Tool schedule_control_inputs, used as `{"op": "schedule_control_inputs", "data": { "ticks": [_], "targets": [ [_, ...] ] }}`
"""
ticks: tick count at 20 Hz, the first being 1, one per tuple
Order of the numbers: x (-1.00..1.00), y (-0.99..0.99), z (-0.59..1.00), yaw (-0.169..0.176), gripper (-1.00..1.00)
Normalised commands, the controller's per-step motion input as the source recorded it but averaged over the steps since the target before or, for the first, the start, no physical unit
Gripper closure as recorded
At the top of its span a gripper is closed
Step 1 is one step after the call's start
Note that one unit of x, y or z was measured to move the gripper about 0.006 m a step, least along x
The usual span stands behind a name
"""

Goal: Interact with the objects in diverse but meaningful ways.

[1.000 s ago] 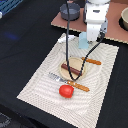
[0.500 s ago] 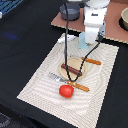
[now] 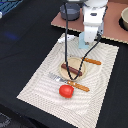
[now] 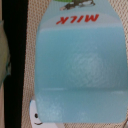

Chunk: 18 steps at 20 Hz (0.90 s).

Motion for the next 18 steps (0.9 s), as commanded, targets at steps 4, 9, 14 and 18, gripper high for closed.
{"op": "schedule_control_inputs", "data": {
  "ticks": [4, 9, 14, 18],
  "targets": [
    [-0.26, 0.0, -0.09, 0.035, -1.0],
    [-0.23, 0.0, -0.08, 0.027, 1.0],
    [-0.2, 0.0, -0.09, 0.016, 1.0],
    [-0.2, -0.02, -0.06, 0.004, 1.0]
  ]
}}
